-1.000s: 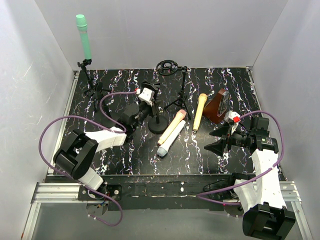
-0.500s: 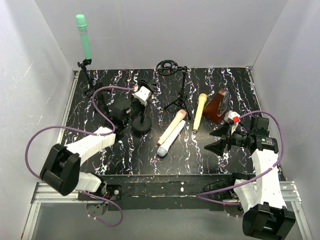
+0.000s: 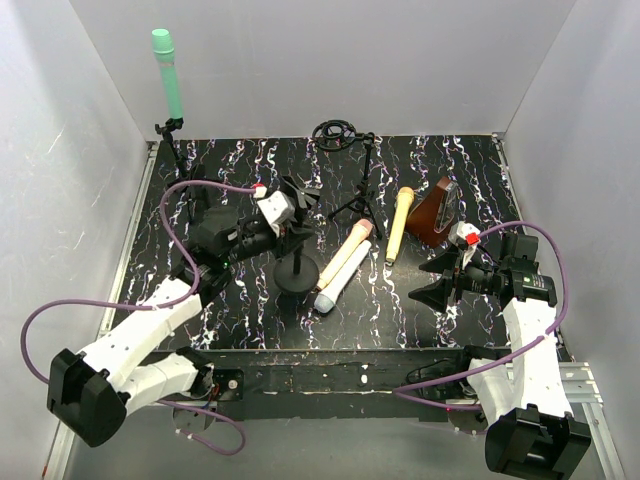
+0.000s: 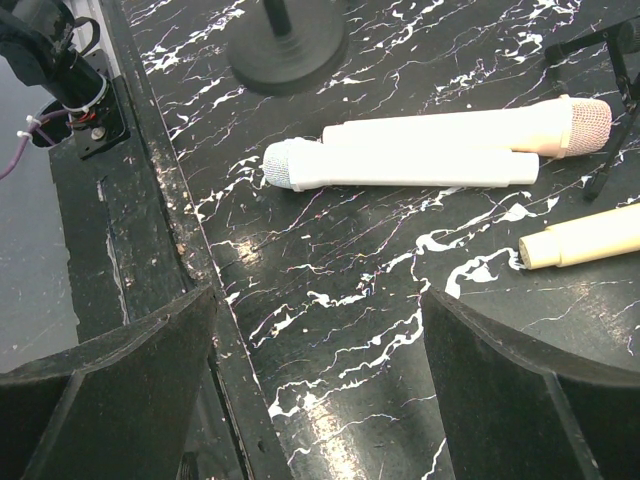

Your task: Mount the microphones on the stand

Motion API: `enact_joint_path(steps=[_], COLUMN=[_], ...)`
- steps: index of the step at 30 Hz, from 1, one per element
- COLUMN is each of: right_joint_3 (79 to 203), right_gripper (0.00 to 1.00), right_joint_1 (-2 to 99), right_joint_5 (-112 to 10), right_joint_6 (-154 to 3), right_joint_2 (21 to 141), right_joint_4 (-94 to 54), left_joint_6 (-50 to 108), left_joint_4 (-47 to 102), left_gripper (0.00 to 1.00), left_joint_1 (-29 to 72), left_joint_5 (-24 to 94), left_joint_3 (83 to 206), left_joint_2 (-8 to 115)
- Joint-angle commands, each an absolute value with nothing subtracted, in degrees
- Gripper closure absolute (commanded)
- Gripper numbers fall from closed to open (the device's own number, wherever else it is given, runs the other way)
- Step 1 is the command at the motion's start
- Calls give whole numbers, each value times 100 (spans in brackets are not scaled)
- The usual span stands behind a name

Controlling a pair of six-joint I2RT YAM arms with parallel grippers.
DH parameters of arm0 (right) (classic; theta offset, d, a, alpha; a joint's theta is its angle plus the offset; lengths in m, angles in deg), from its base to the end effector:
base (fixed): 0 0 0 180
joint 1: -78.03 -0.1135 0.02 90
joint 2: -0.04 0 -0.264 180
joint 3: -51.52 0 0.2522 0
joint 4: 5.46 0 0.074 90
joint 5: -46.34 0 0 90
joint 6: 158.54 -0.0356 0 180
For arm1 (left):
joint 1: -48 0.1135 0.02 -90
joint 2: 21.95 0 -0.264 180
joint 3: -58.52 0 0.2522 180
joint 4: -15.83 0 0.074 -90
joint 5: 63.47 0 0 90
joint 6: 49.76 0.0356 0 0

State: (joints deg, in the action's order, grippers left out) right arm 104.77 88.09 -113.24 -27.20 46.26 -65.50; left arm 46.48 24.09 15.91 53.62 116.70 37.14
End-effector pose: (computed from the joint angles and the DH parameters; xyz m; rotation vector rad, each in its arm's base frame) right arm 0.1433 0.0085 0.2659 -0.9419 1.7188 0.9182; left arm 0.1955 -0.1417 0.3192 0.9053 1.5213 -0.7375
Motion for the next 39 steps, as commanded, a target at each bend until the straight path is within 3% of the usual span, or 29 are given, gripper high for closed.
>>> enact_joint_path(steps=[1,12,28,39], right_joint_3=[10431,10448,10396,10361], right_gripper=[10,11,11,11], right_joint_1=[8831,8840,9104,9121], right_joint_5=[-11406,-11081,-8481,-8206], right_joint_6=[-2714,-3048,-5684,-5869], right_joint_2=[4627,4566,4531,4583], right_joint_4=[-6413,-6088,-4155,-3978], left_joint_6=[3903,3928,3954,4367], left_joint_4=[2125,1343,-977,-1480], left_gripper=[100,100,100,100], left_joint_1=[1172,-472,-1641,-1967], left_joint_5=[6239,4878,1881,851], left_joint_3=[11983,12633,13019,13301], left_joint_2=[3649,5046,7111,8000])
